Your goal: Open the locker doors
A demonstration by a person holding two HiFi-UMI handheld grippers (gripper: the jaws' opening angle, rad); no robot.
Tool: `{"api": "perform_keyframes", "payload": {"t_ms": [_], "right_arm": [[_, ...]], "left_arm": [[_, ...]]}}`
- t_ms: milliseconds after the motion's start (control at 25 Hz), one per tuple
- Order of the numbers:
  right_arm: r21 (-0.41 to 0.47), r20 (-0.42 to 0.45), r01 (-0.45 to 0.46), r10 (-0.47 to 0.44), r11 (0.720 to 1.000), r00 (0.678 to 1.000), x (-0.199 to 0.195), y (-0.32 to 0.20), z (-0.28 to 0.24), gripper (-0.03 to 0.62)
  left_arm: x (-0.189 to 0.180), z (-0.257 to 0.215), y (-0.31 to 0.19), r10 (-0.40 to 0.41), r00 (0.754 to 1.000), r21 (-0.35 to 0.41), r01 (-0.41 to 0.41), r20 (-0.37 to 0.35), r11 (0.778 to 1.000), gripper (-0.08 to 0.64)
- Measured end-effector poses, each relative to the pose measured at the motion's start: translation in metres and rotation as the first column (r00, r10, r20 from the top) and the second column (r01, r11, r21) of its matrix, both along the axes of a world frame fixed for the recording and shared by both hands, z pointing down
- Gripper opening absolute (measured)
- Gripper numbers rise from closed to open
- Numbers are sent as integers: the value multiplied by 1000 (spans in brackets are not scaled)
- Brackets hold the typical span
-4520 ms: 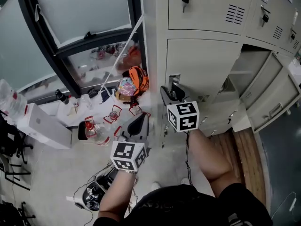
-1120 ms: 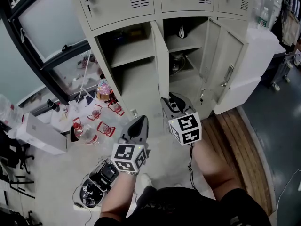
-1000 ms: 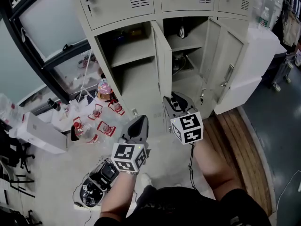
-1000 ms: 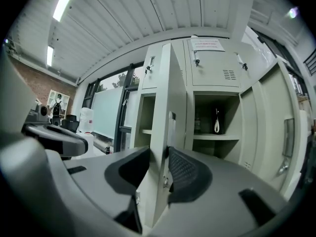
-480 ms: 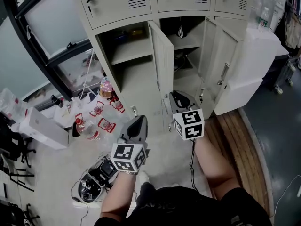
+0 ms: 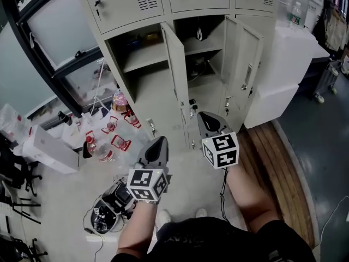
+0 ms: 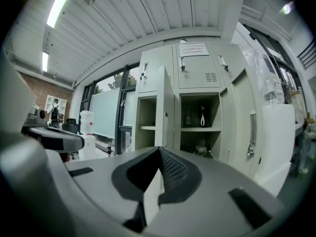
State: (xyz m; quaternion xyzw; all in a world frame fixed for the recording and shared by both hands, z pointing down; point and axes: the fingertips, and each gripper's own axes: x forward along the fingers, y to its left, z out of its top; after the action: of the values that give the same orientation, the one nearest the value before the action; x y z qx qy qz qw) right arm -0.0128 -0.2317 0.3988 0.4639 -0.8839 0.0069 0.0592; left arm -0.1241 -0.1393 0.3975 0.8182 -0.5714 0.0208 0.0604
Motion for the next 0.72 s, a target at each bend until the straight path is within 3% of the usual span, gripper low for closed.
{"api": "perform_keyframes", "payload": {"t_ms": [720], "right_arm": [[-29,16,-175,176,984,984,15,95,-4,0]], "left_arm": [[-15,-14,51,147,989,30,-147,-7,989,-2]]}}
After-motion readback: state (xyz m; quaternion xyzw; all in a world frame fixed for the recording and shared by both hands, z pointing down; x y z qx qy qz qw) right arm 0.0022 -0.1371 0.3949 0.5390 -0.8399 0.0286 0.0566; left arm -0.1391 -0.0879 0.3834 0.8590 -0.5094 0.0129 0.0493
